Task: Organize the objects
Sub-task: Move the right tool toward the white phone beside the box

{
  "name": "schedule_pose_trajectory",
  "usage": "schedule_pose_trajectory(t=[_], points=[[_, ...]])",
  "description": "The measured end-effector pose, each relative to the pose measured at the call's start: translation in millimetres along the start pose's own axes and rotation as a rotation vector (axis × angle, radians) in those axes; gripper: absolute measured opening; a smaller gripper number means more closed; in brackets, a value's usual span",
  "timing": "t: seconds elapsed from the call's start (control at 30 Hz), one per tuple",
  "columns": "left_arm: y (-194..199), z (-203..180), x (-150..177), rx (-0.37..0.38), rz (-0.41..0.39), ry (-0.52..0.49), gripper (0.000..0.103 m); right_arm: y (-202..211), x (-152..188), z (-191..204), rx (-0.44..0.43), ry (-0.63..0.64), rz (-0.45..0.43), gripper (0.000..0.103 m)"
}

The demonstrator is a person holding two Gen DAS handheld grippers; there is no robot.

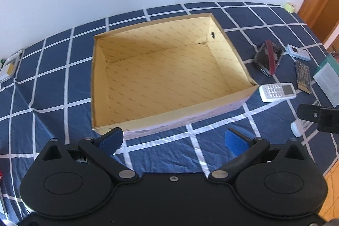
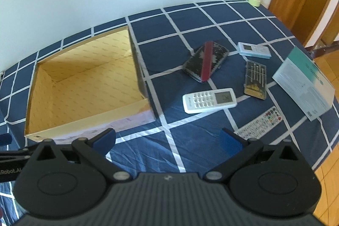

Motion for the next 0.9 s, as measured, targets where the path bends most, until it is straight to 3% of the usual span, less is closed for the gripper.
schedule_pose_trajectory(t=[0.3, 0.9], points=[[-12.5, -38.3, 1.3, -0.001, 0.015, -0.002, 0.103, -8.6, -1.4, -36.3, -0.012, -0.014, 0.009, 0.103], [-67.5, -166.6, 1.1, 0.0, 0.128, 0.033, 0.103, -68.9, -27.4, -166.0, -0.116, -0.007, 0.1, 0.103]])
Point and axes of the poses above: each gripper's, at about its wrist camera, not at the fingertips, and y roughly against the way its jaws point, z to its left, x to its underside, the point moved 4 cm from there along -y, roughly the way its jaws point, and after that the axes turned 9 degrees about y, right-handed, at the moved point
